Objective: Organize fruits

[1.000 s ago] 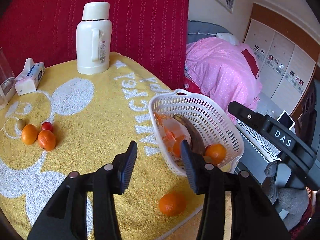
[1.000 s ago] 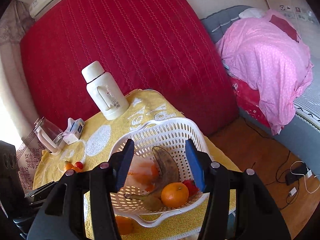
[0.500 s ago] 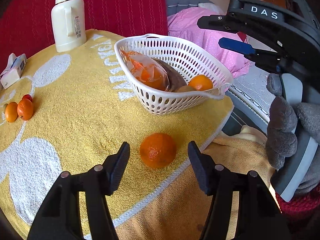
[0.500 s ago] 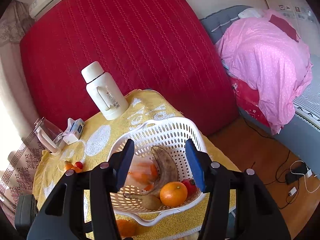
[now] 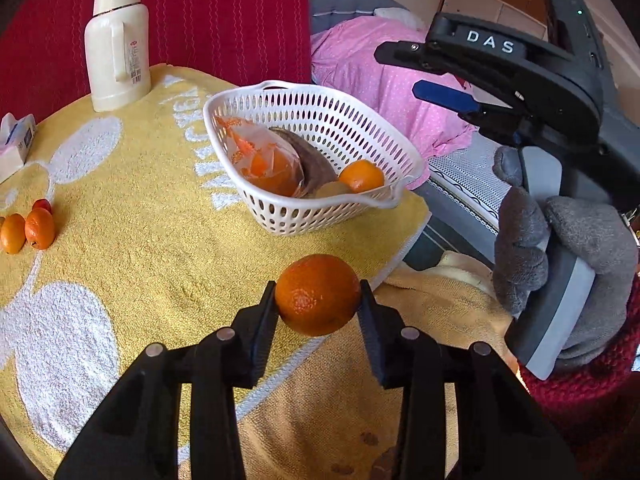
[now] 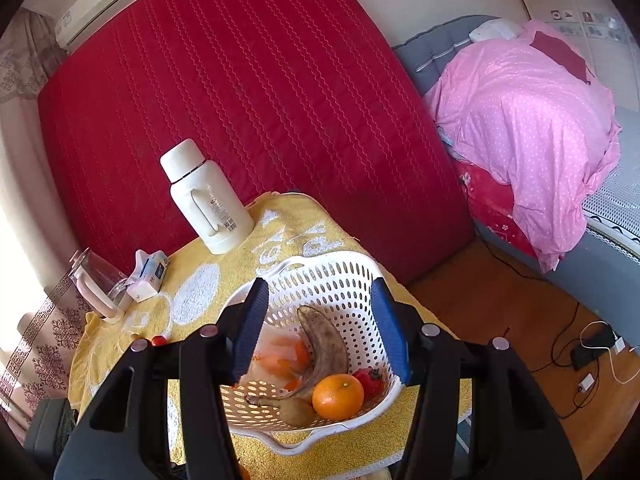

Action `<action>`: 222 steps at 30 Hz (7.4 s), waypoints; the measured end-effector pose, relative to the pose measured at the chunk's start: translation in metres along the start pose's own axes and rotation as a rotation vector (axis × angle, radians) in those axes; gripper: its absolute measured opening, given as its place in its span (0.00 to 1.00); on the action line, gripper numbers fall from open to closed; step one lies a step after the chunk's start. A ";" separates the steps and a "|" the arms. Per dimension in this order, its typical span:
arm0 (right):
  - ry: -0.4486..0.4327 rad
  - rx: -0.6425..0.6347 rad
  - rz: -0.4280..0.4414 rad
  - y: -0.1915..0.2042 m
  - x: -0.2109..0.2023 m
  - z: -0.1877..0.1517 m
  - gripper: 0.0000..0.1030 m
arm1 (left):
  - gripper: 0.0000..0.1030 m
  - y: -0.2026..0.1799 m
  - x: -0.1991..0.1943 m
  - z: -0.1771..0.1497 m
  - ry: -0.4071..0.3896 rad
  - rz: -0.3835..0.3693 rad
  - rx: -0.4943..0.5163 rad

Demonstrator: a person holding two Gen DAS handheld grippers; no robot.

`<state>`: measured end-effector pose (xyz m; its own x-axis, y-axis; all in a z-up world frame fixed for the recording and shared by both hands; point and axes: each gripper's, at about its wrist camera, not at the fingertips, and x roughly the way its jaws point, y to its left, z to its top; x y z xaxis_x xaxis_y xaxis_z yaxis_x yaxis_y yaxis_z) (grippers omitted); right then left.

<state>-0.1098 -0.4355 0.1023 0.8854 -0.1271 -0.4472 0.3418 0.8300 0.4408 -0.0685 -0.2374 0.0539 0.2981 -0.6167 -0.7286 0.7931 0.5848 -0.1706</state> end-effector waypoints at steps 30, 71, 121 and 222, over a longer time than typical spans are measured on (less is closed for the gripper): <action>0.032 -0.012 -0.001 0.005 0.008 -0.007 0.53 | 0.70 0.035 -0.003 0.050 -0.162 0.131 -0.113; 0.123 -0.353 0.142 0.143 0.023 -0.077 0.68 | 0.88 0.217 -0.075 -0.008 -0.201 0.547 -0.450; 0.457 -0.488 0.203 0.257 0.181 -0.133 0.39 | 0.88 0.297 -0.092 -0.059 -0.208 0.700 -0.710; 0.055 -0.090 -0.227 0.032 0.028 -0.033 0.49 | 0.41 0.221 -0.048 0.015 -0.217 0.432 -0.371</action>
<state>-0.0847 -0.3946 0.0778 0.7699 -0.2881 -0.5695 0.4983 0.8289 0.2543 0.1006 -0.0863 0.0607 0.6838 -0.3536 -0.6383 0.3504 0.9264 -0.1378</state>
